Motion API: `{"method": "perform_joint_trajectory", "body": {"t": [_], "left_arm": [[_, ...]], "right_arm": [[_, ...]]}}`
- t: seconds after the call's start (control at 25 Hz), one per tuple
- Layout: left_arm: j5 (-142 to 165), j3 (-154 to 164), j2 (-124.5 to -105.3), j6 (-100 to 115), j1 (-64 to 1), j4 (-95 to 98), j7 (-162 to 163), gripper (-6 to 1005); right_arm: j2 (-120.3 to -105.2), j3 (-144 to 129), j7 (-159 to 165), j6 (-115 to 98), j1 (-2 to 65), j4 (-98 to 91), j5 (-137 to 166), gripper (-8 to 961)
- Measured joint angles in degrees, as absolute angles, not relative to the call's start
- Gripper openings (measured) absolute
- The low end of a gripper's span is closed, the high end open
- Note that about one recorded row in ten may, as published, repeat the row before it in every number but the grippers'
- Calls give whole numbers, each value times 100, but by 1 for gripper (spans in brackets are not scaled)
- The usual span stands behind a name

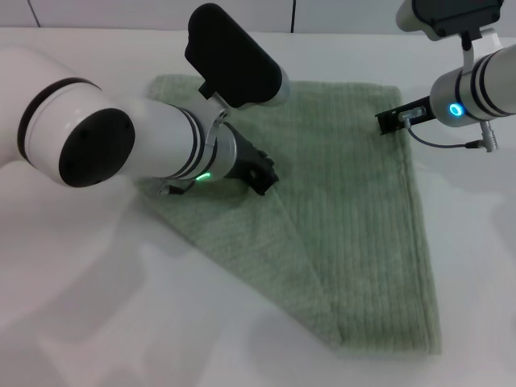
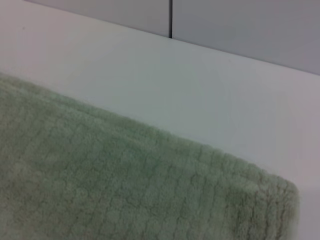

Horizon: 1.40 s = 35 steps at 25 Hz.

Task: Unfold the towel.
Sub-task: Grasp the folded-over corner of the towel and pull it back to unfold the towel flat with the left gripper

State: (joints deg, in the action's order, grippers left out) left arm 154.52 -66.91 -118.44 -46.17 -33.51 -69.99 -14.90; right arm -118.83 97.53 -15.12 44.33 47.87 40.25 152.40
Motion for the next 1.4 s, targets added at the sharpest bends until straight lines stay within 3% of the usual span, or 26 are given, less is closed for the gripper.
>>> {"method": "perform_joint_trajectory", "body": {"t": [0.24,0.36,0.72,1.4], "left_arm": [[15475,-6782,-11835,-5364,-3146,-7849,-1469,77],[15629,-6926,-11838,-6012,-3028,-8421,-1436,51],[16277,-7105,-11841,-7678,-3065,-9281,-1006,57],[16491,-7289,-11849,-8869,-3096,-9287,-748,67]], "right_arm": [[-11882,9772,-1512,4408,4770,4015,15241,-1],[-11877,9774,-1512,4406,4770,4015,15241,-2],[-11874,9774,-1512,4397,4803,3962,15243,-2],[-11874,9749,-1512,4313,4810,3849,15249,-2]]}}
